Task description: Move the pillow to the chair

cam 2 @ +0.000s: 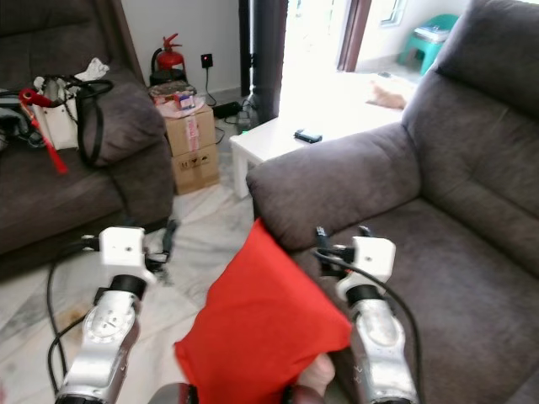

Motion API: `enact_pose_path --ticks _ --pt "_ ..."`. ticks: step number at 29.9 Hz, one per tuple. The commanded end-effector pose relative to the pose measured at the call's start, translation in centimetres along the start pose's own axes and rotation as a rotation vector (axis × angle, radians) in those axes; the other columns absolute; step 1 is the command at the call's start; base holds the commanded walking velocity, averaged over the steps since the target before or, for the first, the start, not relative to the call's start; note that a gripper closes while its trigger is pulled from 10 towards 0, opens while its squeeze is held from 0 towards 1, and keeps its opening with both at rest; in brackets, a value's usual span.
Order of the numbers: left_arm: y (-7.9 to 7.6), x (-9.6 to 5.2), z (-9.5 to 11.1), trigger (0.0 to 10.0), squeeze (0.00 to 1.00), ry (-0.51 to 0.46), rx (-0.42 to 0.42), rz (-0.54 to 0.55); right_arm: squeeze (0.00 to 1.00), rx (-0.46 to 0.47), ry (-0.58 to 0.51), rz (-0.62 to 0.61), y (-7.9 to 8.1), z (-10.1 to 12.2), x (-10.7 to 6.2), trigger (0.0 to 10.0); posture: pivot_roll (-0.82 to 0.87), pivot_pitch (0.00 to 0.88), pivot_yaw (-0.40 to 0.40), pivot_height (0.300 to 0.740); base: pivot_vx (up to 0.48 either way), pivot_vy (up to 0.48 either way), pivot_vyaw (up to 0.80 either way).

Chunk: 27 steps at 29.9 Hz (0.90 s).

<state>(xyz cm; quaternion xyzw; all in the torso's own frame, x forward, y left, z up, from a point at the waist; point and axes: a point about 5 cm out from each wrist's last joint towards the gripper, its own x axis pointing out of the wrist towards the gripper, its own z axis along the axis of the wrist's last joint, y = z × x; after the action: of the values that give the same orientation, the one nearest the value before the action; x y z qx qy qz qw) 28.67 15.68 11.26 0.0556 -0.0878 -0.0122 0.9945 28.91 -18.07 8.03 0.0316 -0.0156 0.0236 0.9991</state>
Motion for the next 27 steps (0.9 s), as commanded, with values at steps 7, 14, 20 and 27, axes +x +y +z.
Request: enact_pose_path --ticks 7,14,20,27 --pt "-0.08 -0.37 -0.42 10.0 0.00 0.024 -0.012 -0.031 0.00 0.014 -0.005 0.012 0.70 -0.02 0.06 10.0 0.06 0.000 -0.061 0.628 0.000 0.000 -0.11" --pt "0.10 -0.45 -0.49 10.0 0.00 0.028 0.003 -0.013 0.00 0.011 -0.009 0.025 0.77 0.03 -0.04 10.0 0.06 0.000 -0.062 0.628 0.000 0.000 0.00" --pt "0.66 -0.36 -0.54 10.0 0.00 0.029 0.013 0.021 0.00 -0.015 0.003 0.058 0.85 -0.13 -0.10 10.0 0.06 0.000 -0.060 0.628 0.000 0.000 0.00" --pt "0.76 -0.38 -0.52 10.0 0.00 0.027 0.017 0.034 0.00 0.004 0.009 0.081 1.08 -0.24 -0.30 10.0 0.05 0.000 -0.059 0.628 0.000 0.000 0.00"
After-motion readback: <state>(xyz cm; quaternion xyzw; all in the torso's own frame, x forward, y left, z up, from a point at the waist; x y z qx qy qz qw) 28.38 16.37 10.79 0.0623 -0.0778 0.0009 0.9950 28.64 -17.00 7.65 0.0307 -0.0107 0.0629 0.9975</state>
